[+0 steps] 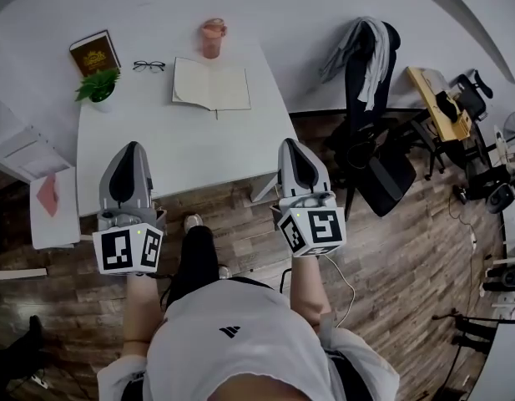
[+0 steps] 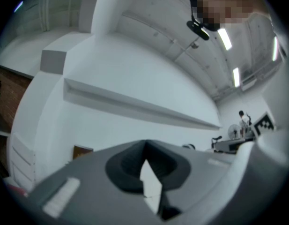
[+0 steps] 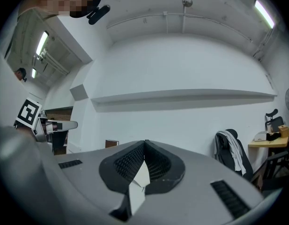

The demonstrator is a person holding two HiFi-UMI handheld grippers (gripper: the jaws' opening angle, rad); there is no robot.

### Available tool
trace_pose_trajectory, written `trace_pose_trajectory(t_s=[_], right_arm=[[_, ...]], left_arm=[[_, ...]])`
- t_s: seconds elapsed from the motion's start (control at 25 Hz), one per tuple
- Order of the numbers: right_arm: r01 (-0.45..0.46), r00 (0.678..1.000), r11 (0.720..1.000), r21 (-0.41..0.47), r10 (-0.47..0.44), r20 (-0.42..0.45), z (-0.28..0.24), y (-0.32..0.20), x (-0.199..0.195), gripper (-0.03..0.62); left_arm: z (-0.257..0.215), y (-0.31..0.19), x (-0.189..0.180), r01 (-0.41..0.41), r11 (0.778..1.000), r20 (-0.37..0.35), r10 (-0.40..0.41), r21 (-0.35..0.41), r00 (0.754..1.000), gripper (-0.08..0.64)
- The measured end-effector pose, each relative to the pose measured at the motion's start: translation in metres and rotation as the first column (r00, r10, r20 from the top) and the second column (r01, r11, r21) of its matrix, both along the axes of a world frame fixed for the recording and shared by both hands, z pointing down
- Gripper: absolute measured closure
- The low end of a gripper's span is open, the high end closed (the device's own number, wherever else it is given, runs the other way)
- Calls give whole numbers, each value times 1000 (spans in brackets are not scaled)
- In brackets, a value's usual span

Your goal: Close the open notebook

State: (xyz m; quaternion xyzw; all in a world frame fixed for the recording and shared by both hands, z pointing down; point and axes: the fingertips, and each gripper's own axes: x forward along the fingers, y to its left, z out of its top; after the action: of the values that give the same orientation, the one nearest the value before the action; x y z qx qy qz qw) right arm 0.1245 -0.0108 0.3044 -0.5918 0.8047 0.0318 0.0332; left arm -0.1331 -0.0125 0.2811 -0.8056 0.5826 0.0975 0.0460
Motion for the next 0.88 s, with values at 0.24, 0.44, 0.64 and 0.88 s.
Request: trace_pose_trajectory(t_s=[0.24,0.44,0.64,0.88], right_arm=[[-38,999,999,14,38,-5,-8,-50,2,597],[-52,999,998,19,52,-5,-12,-96,-10,597],[-73,997,997,20,73,1,-16,-135,-22,597],[-101,995,995,22,101,-1,-20,-173,-34,597]], left_arm=[[-5,-58,0,-33,999,-1,33,13,999,552],[-8,-108,-9,-54,998,3,54,13,999,552],[-13,-153,-16,-84,996,20,84,14,996,552],[-15,-199,-26,-116,993,13,116,14,993,552]])
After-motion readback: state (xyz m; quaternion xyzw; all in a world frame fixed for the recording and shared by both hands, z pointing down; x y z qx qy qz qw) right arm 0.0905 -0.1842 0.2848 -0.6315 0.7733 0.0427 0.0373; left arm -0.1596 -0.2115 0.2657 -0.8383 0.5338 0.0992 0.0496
